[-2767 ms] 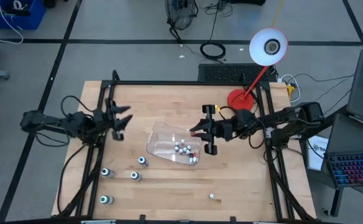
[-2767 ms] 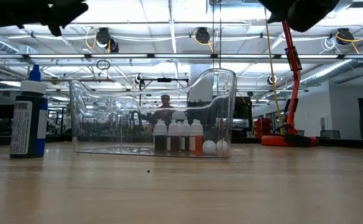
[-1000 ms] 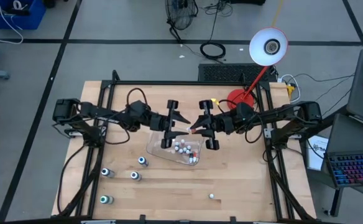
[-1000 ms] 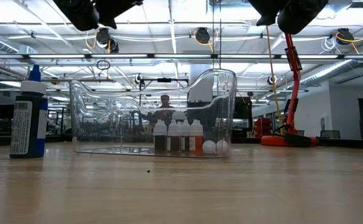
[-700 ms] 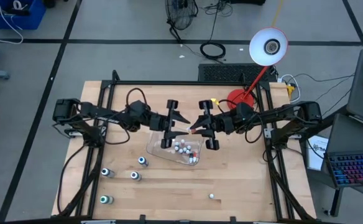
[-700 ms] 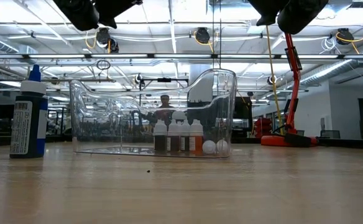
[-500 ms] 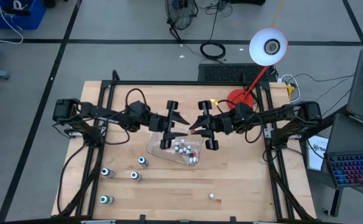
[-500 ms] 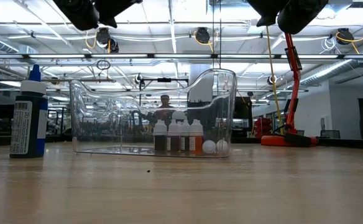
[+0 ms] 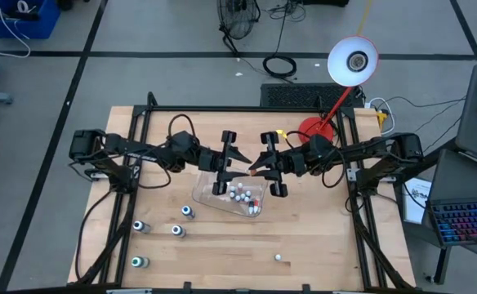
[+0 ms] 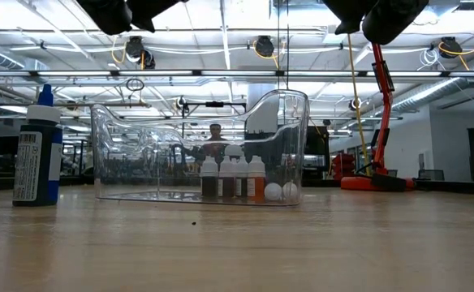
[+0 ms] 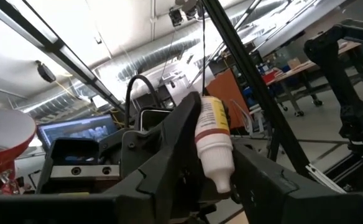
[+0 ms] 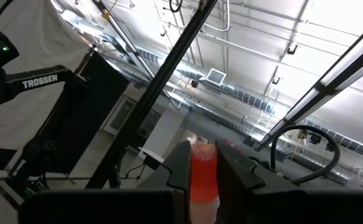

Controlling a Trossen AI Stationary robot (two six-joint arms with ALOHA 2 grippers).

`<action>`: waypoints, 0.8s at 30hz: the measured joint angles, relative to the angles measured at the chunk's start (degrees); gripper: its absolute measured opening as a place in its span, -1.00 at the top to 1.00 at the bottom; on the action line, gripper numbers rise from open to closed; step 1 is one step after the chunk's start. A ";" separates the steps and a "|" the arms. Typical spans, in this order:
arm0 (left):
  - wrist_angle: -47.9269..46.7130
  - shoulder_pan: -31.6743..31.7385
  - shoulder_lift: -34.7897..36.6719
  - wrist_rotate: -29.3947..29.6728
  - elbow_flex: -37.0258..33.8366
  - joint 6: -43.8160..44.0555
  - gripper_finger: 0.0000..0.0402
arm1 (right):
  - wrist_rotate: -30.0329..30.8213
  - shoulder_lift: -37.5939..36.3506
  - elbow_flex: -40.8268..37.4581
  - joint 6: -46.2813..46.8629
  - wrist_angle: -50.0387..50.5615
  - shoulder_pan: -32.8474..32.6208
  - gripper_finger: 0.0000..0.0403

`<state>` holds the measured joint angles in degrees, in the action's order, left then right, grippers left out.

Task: Pick & Place food coloring
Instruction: Put the small orange food coloring bottle into the transparent bin

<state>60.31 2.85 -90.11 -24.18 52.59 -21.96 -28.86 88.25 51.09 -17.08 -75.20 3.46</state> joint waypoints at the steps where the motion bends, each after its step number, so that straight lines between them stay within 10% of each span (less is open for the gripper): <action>1: -0.04 0.00 0.01 0.00 0.01 0.00 0.27 | -0.02 0.00 0.01 0.00 0.00 0.00 0.82; 16: -14.55 -0.09 5.58 5.31 0.08 2.71 0.72 | 0.79 -0.13 -0.17 5.69 1.22 0.09 0.60; 24: -47.47 -4.61 19.68 31.63 0.06 0.07 0.72 | 1.67 -1.86 -4.50 5.94 1.89 -0.11 0.26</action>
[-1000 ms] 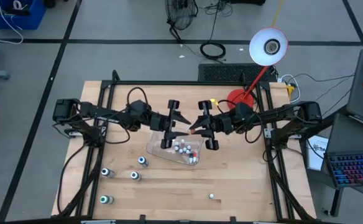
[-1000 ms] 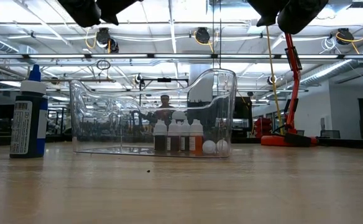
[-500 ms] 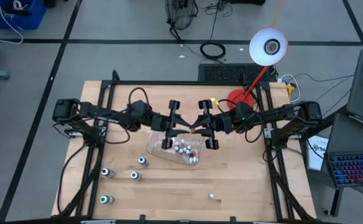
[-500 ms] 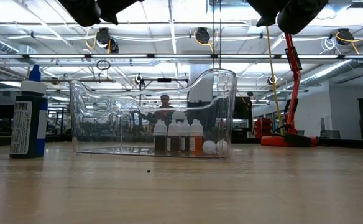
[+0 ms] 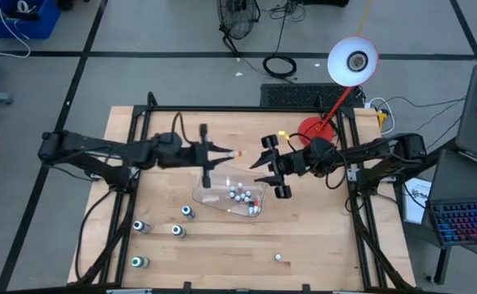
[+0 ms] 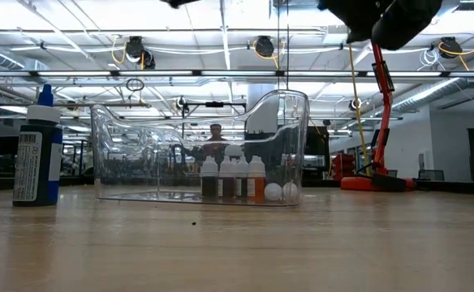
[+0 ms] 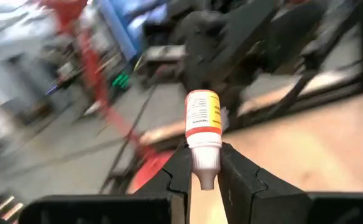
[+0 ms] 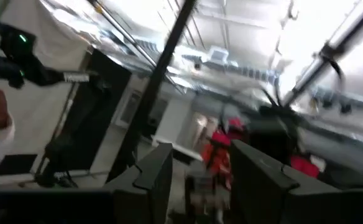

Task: Pick & Place food coloring
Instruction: Put the small orange food coloring bottle into the transparent bin

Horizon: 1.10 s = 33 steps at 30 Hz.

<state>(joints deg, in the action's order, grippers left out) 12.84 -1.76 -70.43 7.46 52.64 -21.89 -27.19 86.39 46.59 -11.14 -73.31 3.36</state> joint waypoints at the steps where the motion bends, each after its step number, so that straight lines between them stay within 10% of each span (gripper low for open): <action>1: -2.54 -0.76 1.06 3.48 0.00 0.13 0.72 | 0.62 0.00 -0.63 -0.02 0.39 0.04 0.25; 11: -29.76 -2.36 1.50 14.25 8.19 13.50 0.72 | 20.99 1.88 2.57 -10.60 24.94 -0.05 0.35; 33: -38.23 -3.64 -5.32 6.80 12.44 18.40 0.72 | 23.96 6.16 5.03 -16.65 27.98 -0.34 0.36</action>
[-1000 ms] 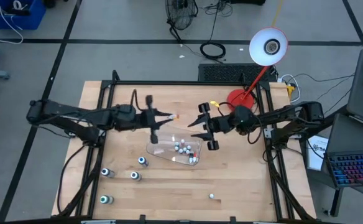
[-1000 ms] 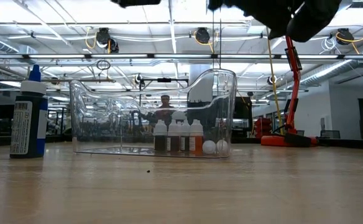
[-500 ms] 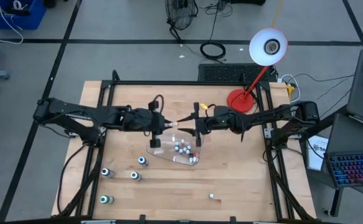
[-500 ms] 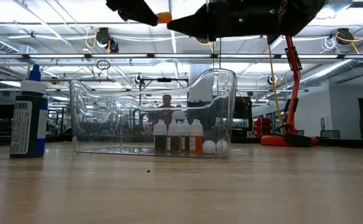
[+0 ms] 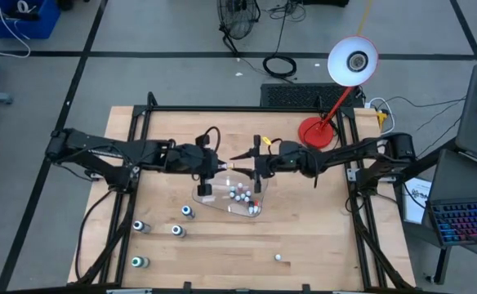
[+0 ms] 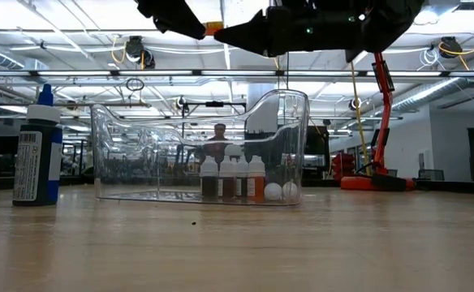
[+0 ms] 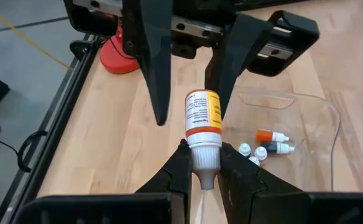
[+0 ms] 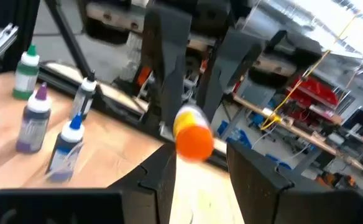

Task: Pick & Place food coloring
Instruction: Put the small orange food coloring bottle into the transparent bin

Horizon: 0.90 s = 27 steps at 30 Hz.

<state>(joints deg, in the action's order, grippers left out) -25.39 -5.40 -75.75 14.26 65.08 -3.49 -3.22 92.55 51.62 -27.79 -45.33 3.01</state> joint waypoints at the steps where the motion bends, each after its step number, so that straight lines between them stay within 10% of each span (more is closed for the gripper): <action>1: 0.00 0.10 0.00 -0.28 0.00 0.00 0.72 | 0.01 0.50 0.11 0.00 -1.10 -0.12 0.36; 21: -0.48 0.16 -0.02 -1.40 0.00 1.11 0.72 | -1.64 1.36 0.15 -0.94 -4.73 -0.53 0.37; 27: -0.30 0.23 -0.02 -1.37 -0.03 1.34 0.72 | -1.59 1.36 0.15 -1.41 -4.30 -0.53 0.64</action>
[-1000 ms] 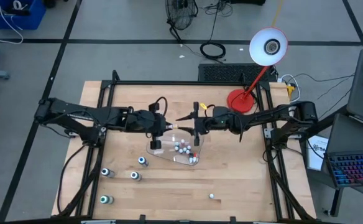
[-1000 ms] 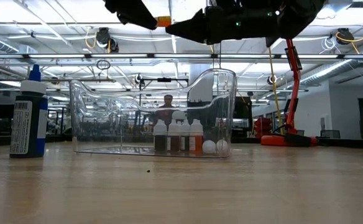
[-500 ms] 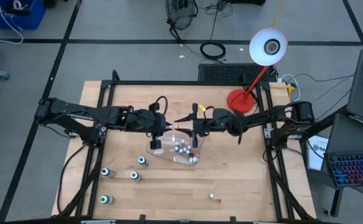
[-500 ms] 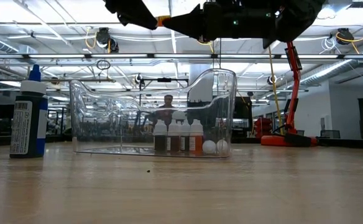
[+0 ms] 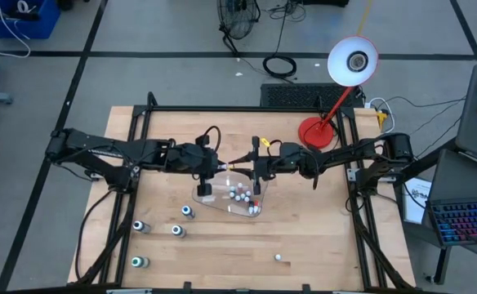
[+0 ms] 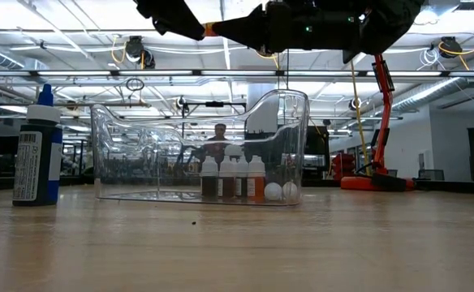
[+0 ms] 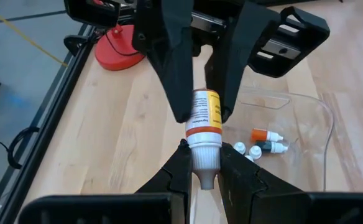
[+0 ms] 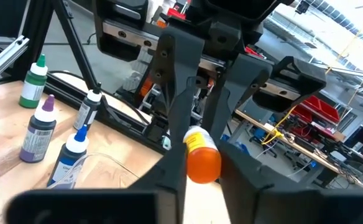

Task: Pick & Place food coloring
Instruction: Put the small orange food coloring bottle into the transparent bin

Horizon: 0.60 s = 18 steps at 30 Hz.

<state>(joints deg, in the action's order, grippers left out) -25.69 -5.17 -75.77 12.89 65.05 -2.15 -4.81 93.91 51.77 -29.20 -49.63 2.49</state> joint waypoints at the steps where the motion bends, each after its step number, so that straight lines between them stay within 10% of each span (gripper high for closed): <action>1: 0.02 0.00 0.00 0.01 -0.01 0.11 0.72 | -0.06 0.00 0.00 -0.05 0.00 0.02 0.71; 18: 1.63 -1.36 2.54 1.41 -0.14 -2.02 0.19 | 0.42 -0.02 -3.19 6.00 -6.66 3.67 0.81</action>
<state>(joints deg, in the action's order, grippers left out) -24.06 -6.53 -73.22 14.30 64.90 -4.17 -4.39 93.89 48.58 -23.20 -56.29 6.16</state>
